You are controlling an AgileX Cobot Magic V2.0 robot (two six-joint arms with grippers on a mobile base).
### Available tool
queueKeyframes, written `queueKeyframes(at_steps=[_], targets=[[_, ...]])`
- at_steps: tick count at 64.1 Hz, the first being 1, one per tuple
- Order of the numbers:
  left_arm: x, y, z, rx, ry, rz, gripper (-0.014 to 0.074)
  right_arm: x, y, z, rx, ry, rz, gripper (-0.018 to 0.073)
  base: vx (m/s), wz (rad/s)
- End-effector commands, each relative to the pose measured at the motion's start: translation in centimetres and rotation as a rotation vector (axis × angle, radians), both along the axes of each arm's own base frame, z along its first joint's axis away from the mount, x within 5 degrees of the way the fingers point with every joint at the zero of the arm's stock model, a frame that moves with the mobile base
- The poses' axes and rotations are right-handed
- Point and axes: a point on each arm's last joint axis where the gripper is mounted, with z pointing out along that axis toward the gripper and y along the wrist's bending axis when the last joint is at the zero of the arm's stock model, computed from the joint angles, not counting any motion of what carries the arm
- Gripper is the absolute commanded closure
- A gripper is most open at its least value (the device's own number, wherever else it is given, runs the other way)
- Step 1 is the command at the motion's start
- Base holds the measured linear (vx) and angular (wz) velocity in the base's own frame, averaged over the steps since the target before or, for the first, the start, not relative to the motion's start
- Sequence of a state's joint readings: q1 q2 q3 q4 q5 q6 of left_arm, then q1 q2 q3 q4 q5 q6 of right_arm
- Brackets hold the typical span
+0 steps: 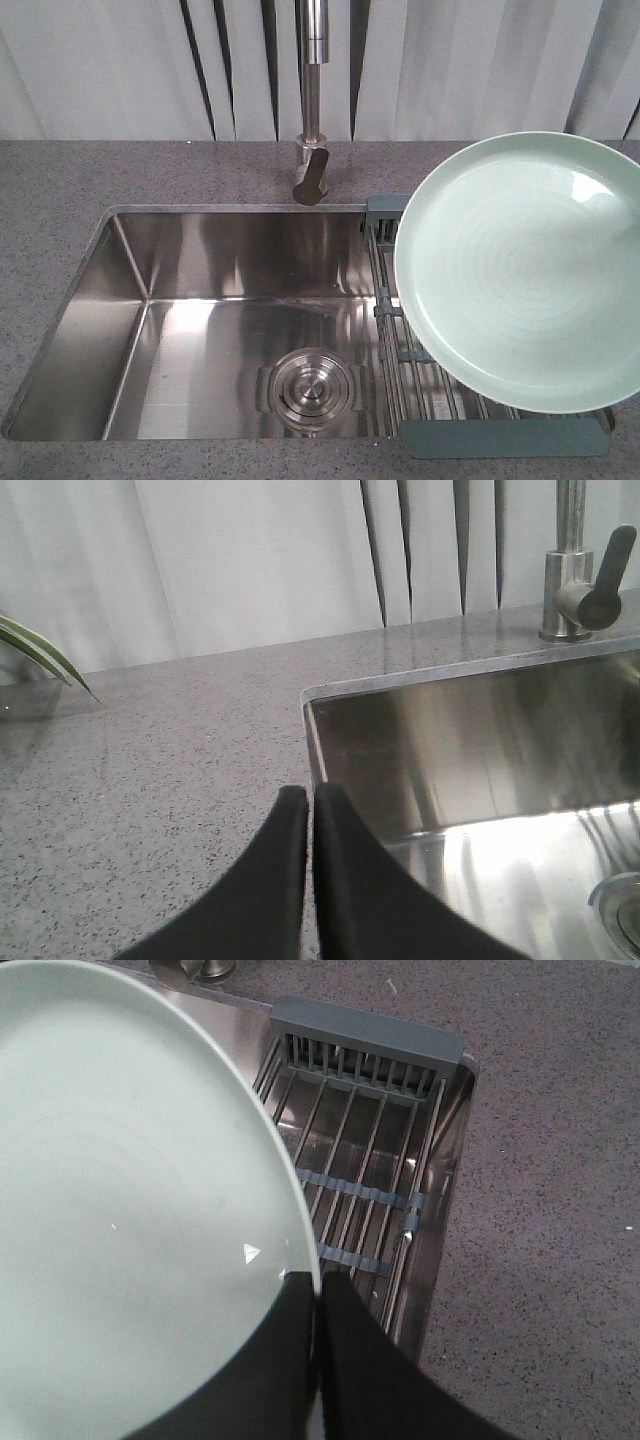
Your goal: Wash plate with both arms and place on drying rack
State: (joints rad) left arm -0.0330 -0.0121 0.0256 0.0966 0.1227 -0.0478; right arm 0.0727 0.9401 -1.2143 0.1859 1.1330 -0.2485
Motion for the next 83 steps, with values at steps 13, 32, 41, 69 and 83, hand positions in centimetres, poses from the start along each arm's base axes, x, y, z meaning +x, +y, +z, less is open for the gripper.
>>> queueKeyframes(at_steps=[13, 32, 41, 69, 83], targets=[[0.0, -0.09, -0.2, -0.014, -0.055, -0.012, 0.0594, 0.02, -0.08, 1.34, 0.023, -0.095, -0.017, 0.0567, 0.0, 0.0], [0.0, -0.09, -0.2, -0.014, -0.055, -0.012, 0.0594, 0.02, -0.08, 1.34, 0.023, -0.095, -0.017, 0.0567, 0.0, 0.0], [0.0, -0.09, -0.2, -0.014, -0.055, -0.012, 0.0594, 0.02, -0.08, 1.34, 0.023, -0.095, -0.017, 0.0567, 0.0, 0.0], [0.0, -0.09, -0.2, -0.014, -0.055, -0.012, 0.0594, 0.02, -0.08, 1.34, 0.023, -0.095, -0.017, 0.0567, 0.0, 0.0], [0.0, -0.09, -0.2, -0.014, -0.055, -0.012, 0.0594, 0.02, -0.08, 1.34, 0.023, -0.095, -0.017, 0.0567, 0.0, 0.0]])
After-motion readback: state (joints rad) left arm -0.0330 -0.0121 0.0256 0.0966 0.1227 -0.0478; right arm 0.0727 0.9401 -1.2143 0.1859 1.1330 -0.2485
